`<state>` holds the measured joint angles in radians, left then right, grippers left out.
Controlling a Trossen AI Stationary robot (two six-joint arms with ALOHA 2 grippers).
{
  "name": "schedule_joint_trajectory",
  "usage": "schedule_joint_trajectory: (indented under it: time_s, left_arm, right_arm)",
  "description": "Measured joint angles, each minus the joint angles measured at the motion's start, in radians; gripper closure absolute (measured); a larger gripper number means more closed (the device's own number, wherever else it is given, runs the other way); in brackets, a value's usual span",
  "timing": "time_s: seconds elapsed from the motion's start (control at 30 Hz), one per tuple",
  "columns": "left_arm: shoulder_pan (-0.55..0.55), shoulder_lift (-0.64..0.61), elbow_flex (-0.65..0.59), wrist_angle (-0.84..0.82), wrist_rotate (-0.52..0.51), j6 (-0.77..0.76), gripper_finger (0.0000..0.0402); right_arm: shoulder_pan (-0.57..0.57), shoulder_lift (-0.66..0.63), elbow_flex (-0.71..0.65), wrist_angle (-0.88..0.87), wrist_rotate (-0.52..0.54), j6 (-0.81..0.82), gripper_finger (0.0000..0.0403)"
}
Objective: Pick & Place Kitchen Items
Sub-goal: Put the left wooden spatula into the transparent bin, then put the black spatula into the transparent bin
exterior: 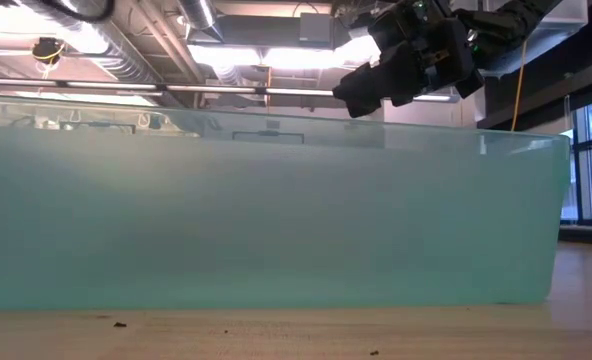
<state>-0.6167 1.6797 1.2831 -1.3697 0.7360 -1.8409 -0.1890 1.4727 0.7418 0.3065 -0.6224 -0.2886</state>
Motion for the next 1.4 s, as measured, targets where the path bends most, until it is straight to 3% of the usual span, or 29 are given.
schedule_joint_trajectory:
  time_s: [0.3, 0.53, 0.77, 0.87, 1.13, 1.4]
  left_arm:
    - [0.052, 0.071, 0.0, -0.025, -0.026, 0.144, 0.0324]
    - [0.084, 0.072, 0.069, -0.023, -0.131, 0.149, 0.0324]
    - [0.091, 0.071, 0.12, -0.015, -0.163, 0.123, 0.0228]
    - [0.088, 0.071, 0.121, -0.014, -0.157, 0.11, 0.021]
    - [0.087, 0.071, 0.121, -0.041, -0.149, 0.135, 0.022]
    - [0.111, 0.04, 0.121, 0.014, -0.294, 0.229, 0.0241]
  right_arm:
    - [0.0, 0.0, 0.0, 0.005, 0.0, 0.0, 0.0284]
    - [0.0, 0.0, 0.0, 0.005, 0.0, 0.0, 0.0284]
    - [0.0, 0.0, 0.0, -0.002, 0.0, 0.0, 0.0283]
    - [0.0, 0.0, 0.0, -0.002, 0.0, 0.0, 0.0283]
    - [0.0, 0.0, 0.0, -0.003, 0.0, 0.0, 0.0283]
    - [0.0, 0.0, 0.0, -0.003, 0.0, 0.0, 0.0283]
